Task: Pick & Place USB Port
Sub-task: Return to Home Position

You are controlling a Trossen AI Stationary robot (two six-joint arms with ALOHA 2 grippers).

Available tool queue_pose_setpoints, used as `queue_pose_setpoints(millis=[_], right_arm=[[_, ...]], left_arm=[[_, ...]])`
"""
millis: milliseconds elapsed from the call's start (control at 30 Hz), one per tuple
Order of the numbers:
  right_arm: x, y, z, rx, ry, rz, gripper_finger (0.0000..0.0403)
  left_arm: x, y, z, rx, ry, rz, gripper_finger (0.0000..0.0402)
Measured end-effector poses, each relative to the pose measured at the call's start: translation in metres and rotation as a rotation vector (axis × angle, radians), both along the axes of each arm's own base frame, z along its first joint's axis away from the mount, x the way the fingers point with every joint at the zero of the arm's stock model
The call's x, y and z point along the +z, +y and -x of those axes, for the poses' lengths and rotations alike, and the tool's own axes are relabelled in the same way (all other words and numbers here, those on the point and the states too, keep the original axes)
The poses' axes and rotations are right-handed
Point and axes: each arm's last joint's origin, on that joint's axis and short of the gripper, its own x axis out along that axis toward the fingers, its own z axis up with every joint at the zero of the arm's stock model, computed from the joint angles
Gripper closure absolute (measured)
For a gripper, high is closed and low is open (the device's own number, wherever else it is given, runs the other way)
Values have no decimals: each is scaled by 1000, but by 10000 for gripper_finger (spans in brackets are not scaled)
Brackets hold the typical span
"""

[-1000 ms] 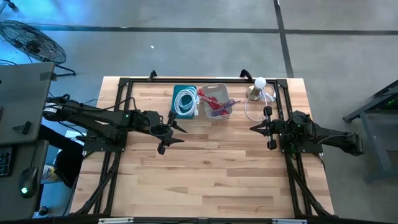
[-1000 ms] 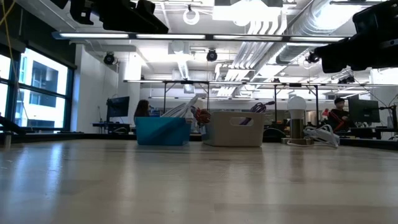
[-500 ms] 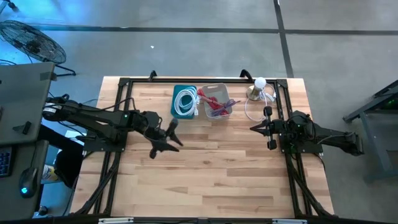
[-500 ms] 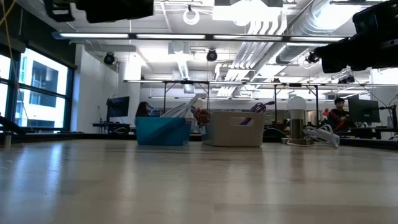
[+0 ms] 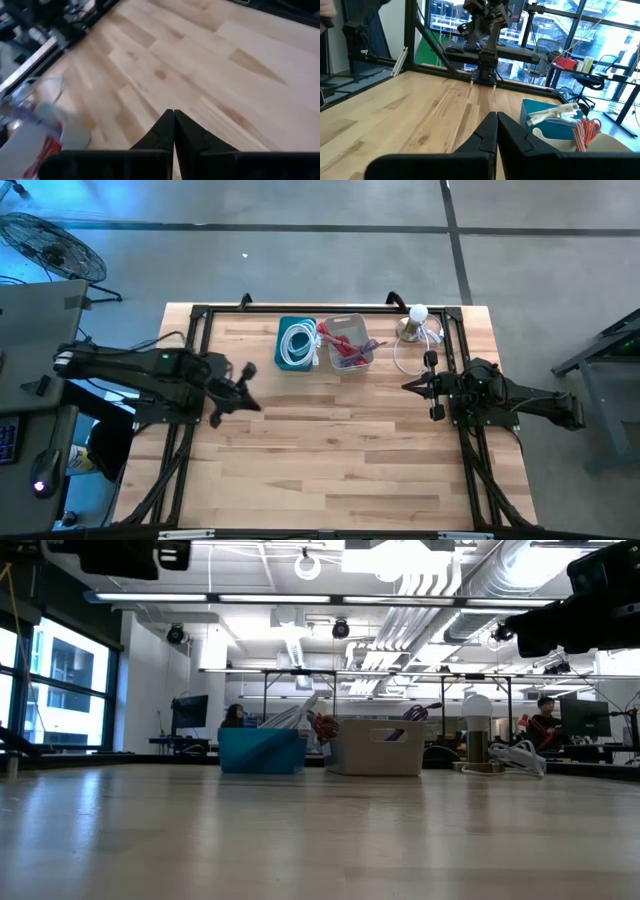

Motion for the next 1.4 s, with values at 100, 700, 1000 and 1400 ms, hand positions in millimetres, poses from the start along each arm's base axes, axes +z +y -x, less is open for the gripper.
queue_pose_setpoints(millis=[100, 700, 1000, 1400], right_arm=[[0, 0, 0, 0, 0, 0, 402], [0, 0, 0, 0, 1, 0, 402], [0, 0, 0, 0, 1, 0, 402], [0, 0, 0, 0, 1, 0, 402]], left_arm=[[8, 4, 23, 35, -26, -11, 400], [-17, 13, 112, 30, -555, 68, 401], [-40, 15, 104, 145, -564, 70, 401], [-72, 13, 87, 145, -540, 65, 401]])
